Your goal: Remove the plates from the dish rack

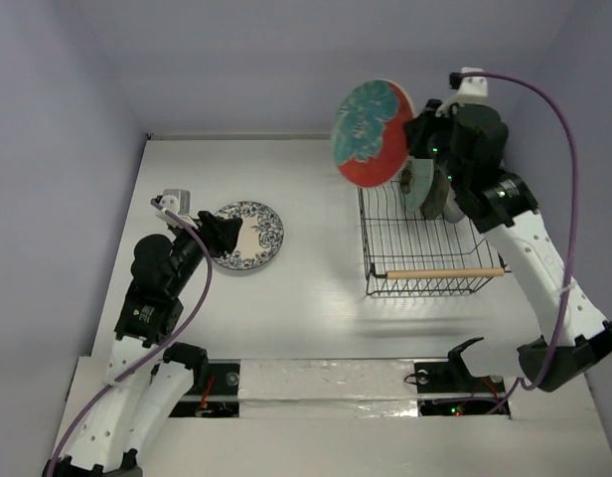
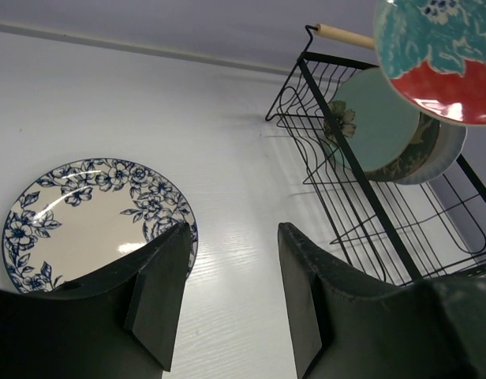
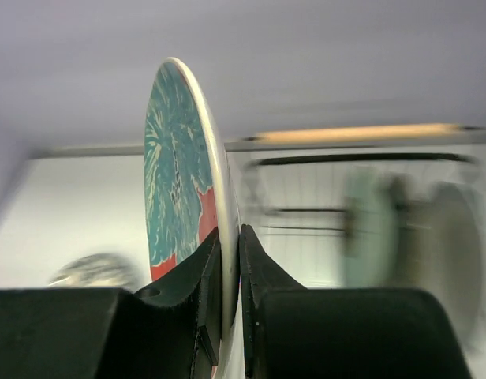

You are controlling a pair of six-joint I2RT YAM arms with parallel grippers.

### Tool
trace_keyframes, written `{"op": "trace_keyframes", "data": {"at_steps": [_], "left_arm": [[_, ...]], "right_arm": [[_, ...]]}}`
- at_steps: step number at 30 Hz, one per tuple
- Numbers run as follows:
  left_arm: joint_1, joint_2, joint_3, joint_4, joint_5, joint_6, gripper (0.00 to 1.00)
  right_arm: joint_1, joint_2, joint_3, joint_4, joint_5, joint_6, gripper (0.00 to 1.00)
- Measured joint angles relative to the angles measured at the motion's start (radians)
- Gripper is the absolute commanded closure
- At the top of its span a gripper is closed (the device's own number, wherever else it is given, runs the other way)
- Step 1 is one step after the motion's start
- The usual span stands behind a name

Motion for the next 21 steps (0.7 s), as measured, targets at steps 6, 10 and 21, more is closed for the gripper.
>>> {"op": "trace_keyframes", "data": {"at_steps": [6,10,21], "left_arm": [[0.019,-0.01,0.0,0.0,-0.019,0.002,0.55],[0.021,-0.011,0.0,-0.001,-0.026,0.003,0.55],[0.021,-0.011,0.0,-0.001,-0.028,0.004,0.55]], "right_arm": [[0.135,0.198,-0.059,0.222,-0.244,0.18,1.0],[0.21,0.39,-0.111,0.32,-0.33,0.294,1.0],[0.281,0.711,-0.142,0.419,-0.354,0.511,1.0]]}}
